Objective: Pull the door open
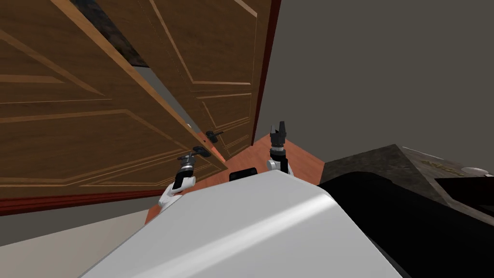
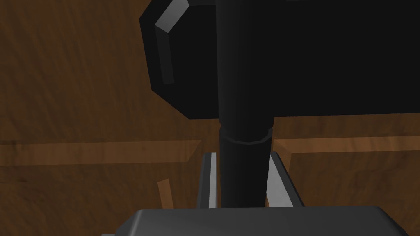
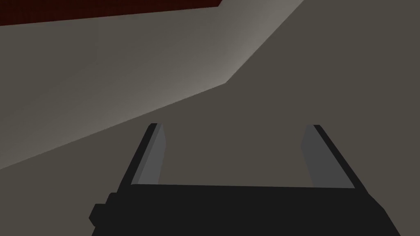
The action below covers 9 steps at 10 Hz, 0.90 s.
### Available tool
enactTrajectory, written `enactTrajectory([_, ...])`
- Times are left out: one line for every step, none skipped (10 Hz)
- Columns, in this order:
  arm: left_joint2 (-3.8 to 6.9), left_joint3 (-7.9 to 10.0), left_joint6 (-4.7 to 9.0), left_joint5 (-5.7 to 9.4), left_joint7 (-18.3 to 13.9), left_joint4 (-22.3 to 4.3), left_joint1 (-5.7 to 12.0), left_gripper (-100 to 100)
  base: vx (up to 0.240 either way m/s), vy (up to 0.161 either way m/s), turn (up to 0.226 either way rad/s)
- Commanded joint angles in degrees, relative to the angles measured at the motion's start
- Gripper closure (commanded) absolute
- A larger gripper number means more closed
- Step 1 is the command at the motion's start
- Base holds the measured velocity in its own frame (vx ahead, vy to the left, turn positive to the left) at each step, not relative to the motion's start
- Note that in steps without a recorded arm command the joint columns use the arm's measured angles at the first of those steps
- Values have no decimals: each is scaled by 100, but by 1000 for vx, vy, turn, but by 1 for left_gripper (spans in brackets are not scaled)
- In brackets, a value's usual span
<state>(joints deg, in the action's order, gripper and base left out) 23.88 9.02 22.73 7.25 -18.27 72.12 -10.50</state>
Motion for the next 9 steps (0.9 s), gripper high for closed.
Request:
enactTrajectory([86,-79,96,1,-87,58,-107,100,-154,46,-135])
enactTrajectory([135,-124,150,1,-136,91,-168,100,-202,71,-167])
enactTrajectory([190,-174,211,2,-191,127,-236,100,-199,43,-130])
enactTrajectory([248,-227,276,3,-249,166,-308,100,-210,41,-108])
enactTrajectory([307,-281,341,3,-309,206,-382,100,-208,60,-139])
enactTrajectory([364,-334,405,4,-366,244,-453,100,-216,48,-132])
enactTrajectory([417,-382,464,5,-419,280,-519,100,-217,45,-99])
enactTrajectory([483,-443,537,5,-486,324,-601,100,-254,42,-122])
enactTrajectory([536,-491,596,6,-539,360,-667,100,-258,43,-137])
